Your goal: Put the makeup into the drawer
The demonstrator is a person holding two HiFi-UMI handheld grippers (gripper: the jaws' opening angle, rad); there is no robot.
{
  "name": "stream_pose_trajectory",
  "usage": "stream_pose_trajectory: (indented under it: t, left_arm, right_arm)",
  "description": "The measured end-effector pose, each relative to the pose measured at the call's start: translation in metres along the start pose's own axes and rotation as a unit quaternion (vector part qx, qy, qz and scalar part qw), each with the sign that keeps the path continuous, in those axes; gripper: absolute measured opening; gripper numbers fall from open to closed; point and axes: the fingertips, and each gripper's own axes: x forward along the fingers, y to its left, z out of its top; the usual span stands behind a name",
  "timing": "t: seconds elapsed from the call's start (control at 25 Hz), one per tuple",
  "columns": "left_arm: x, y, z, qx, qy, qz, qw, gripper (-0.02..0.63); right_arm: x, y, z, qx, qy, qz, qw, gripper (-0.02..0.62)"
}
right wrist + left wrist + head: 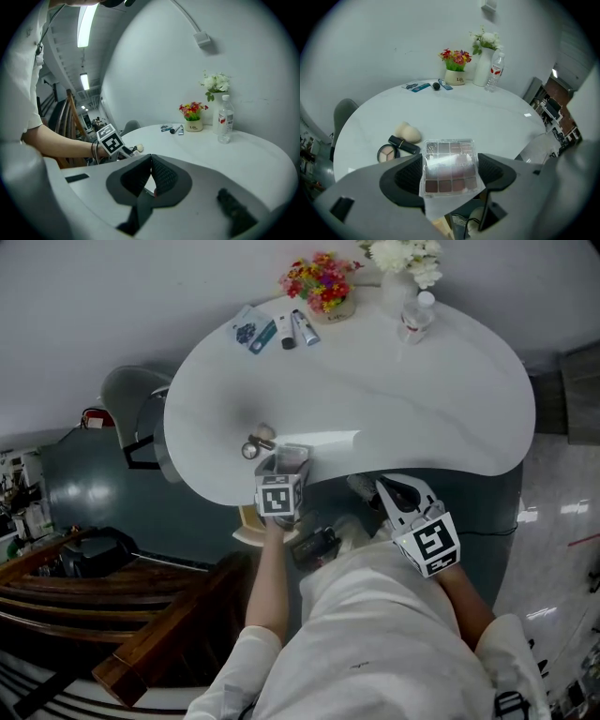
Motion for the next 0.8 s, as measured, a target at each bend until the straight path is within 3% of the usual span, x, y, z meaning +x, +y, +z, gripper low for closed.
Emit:
stream_pose_trajectory:
  t: [0.44,0.8]
  left_arm:
    - [-0.066,0.059,-0.086,-0.113,-0.002,0.066,0.9914,0.379]
    - [-0.095,0.085,-0.159,-0.17,0.006,0.088,0.9815,0.379]
  right_arm:
    - [0.045,0.074,0.012,-0.063,0.027,0.119,0.99,0.014]
    - [0.066,0.12,0.006,-0.093,0.051,0.162,0.981,0.014]
